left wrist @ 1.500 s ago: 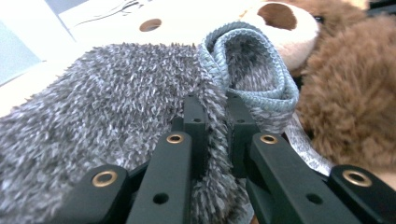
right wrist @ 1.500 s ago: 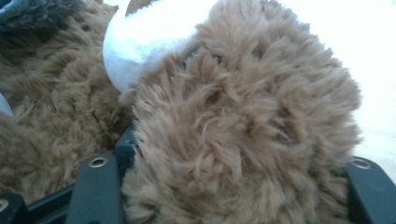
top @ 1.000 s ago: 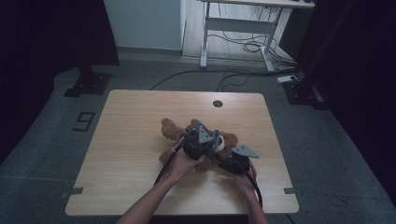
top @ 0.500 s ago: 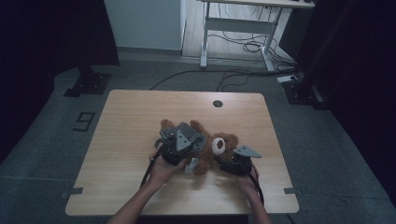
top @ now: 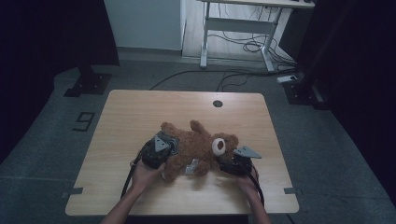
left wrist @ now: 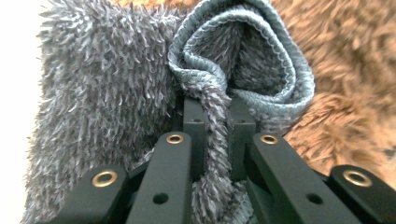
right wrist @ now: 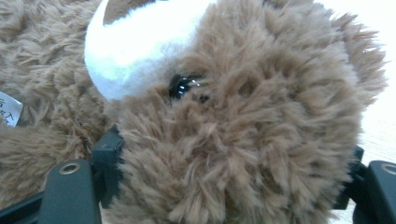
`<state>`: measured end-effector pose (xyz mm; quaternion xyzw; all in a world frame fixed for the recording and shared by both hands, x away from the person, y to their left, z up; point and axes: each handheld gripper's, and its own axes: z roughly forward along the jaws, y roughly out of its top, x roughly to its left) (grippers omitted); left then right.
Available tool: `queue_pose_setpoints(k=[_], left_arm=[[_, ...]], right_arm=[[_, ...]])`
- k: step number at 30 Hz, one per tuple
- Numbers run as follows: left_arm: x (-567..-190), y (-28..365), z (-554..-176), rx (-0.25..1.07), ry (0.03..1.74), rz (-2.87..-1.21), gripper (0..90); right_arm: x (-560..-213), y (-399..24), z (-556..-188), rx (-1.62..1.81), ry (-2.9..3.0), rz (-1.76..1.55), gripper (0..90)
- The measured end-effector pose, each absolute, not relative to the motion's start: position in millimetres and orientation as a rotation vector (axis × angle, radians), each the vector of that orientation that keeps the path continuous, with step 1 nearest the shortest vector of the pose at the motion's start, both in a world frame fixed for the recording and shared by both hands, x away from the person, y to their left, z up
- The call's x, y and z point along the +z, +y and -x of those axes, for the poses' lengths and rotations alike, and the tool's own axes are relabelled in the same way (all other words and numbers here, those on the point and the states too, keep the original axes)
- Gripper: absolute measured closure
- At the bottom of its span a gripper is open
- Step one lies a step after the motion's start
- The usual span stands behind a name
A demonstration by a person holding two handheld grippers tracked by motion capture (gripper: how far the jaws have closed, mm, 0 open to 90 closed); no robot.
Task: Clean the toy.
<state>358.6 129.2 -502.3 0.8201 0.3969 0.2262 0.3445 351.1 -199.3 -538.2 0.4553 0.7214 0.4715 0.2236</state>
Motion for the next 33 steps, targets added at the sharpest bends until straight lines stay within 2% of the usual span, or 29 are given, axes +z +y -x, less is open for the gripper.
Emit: queue_pose_setpoints(k=[6,11,14,15,17,19,22,25,33], left_arm=[[-472.7,125.7,-349.5,0.597,0.953,-2.027,81.5],[-443.2,88.2,-339.8,0.585,0.796,-1.987,81.4],[-443.5,56.3,-337.4,0.547,0.733,-2.030,81.0],[-443.5,56.3,-337.4,0.547,0.733,-2.030,80.9],[-456.9,29.2,-334.2,0.516,0.690,-2.100,80.8],[-468.5,24.3,-333.9,0.527,0.693,-2.139,80.8],[-481.9,34.0,-334.4,0.522,0.706,-2.123,81.3],[-482.9,54.8,-333.2,0.473,0.744,-2.081,81.7],[-482.3,108.1,-335.8,0.474,0.890,-2.005,81.8]], right_arm=[[-539.1,-200.5,-350.3,1.310,1.984,-1.271,25.0],[-539.0,-199.0,-350.1,1.306,1.976,-1.273,25.4],[-539.0,-199.1,-349.5,1.303,1.978,-1.272,25.3],[-539.0,-199.1,-349.3,1.304,1.979,-1.272,25.4],[-539.4,-199.6,-349.2,1.306,1.979,-1.268,25.3],[-539.5,-199.9,-349.1,1.305,1.982,-1.267,25.3],[-539.4,-199.6,-348.6,1.296,1.990,-1.259,25.5],[-538.9,-197.6,-347.8,1.285,1.990,-1.247,25.9],[-539.3,-197.7,-349.1,1.296,1.985,-1.261,26.5]])
